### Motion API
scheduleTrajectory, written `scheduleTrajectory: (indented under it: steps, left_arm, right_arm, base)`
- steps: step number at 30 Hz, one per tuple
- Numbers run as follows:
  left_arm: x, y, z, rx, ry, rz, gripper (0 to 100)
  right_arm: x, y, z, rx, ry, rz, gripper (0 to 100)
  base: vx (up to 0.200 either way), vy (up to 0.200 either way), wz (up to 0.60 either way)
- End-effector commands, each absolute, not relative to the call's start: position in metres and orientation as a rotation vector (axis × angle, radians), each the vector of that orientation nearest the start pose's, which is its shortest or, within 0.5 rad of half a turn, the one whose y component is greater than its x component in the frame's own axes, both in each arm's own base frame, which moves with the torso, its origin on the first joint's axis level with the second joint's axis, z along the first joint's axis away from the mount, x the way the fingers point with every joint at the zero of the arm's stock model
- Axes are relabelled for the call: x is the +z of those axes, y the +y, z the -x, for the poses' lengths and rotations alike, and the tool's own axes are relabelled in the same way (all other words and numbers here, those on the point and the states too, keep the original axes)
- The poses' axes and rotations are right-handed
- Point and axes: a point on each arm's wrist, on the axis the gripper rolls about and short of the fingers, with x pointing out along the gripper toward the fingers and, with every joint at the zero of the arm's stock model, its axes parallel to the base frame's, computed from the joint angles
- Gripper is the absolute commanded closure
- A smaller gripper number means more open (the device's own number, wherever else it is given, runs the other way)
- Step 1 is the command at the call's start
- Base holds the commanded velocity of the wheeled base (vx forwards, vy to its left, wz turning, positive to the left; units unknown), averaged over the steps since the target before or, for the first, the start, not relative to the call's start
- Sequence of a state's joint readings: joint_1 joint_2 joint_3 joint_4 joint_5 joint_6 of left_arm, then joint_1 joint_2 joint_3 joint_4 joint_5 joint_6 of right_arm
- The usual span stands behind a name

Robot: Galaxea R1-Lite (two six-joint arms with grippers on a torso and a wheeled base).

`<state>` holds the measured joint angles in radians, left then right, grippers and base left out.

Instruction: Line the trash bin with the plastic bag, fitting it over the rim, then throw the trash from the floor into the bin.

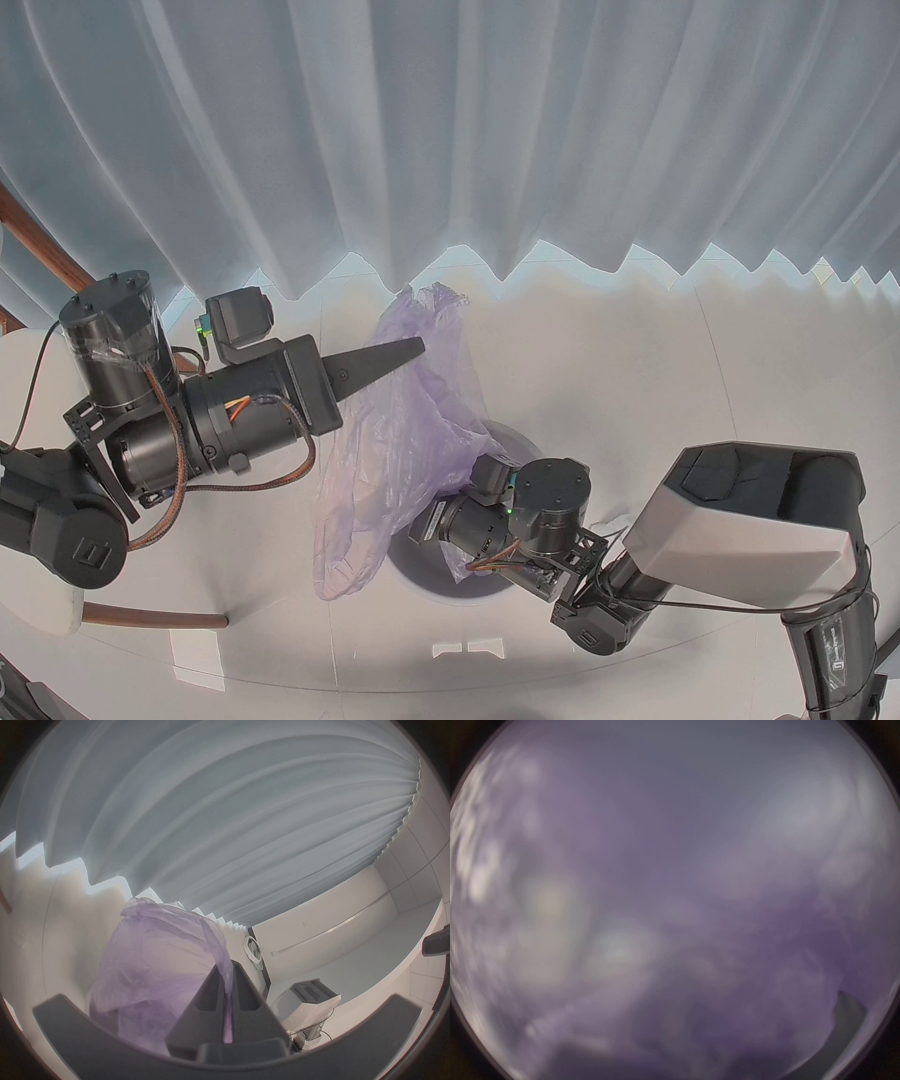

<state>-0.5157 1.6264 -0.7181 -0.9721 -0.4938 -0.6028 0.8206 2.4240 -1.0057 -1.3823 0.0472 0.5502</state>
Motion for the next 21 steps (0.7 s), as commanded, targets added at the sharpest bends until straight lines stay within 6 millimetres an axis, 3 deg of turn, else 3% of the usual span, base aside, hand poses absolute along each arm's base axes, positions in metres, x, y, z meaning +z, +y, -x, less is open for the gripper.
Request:
scheduleTrajectory:
  steps: [1,5,9,13,15,16,17,21]
  left_arm:
    - [0.209,-0.151,-0.236,-1.005,0.263,0.549,100]
    - [0.21,-0.149,-0.238,-0.996,0.258,0.549,100]
    - [0.209,-0.147,-0.24,-0.986,0.26,0.55,100]
    - [0.207,-0.148,-0.242,-0.984,0.266,0.55,100]
    - [0.205,-0.148,-0.244,-0.977,0.272,0.55,100]
    - [0.204,-0.148,-0.244,-0.977,0.274,0.55,100]
    - [0.202,-0.146,-0.248,-0.962,0.274,0.544,100]
    - [0.194,-0.141,-0.258,-0.933,0.266,0.496,100]
  right_arm:
    - [0.028,0.32,-0.303,0.823,0.266,-0.507,100]
    - [0.032,0.324,-0.271,0.86,0.35,-0.499,100]
    - [0.024,0.31,-0.198,0.917,0.536,-0.455,100]
    - [0.028,0.283,-0.119,1.051,0.625,-0.444,100]
    - [0.03,0.271,-0.093,1.097,0.669,-0.406,100]
    - [0.031,0.268,-0.09,1.103,0.677,-0.401,100]
    - [0.045,0.251,-0.07,1.14,0.687,-0.396,100]
    - [0.069,0.221,-0.06,1.128,0.652,-0.446,100]
  base:
    - [0.0,0.0,0.0]
    - [0.0,0.0,0.0]
    - [0.0,0.0,0.0]
    - [0.0,0.0,0.0]
    - [0.0,0.0,0.0]
    - [0.0,0.0,0.0]
    - [0.0,0.0,0.0]
    - [0.0,0.0,0.0]
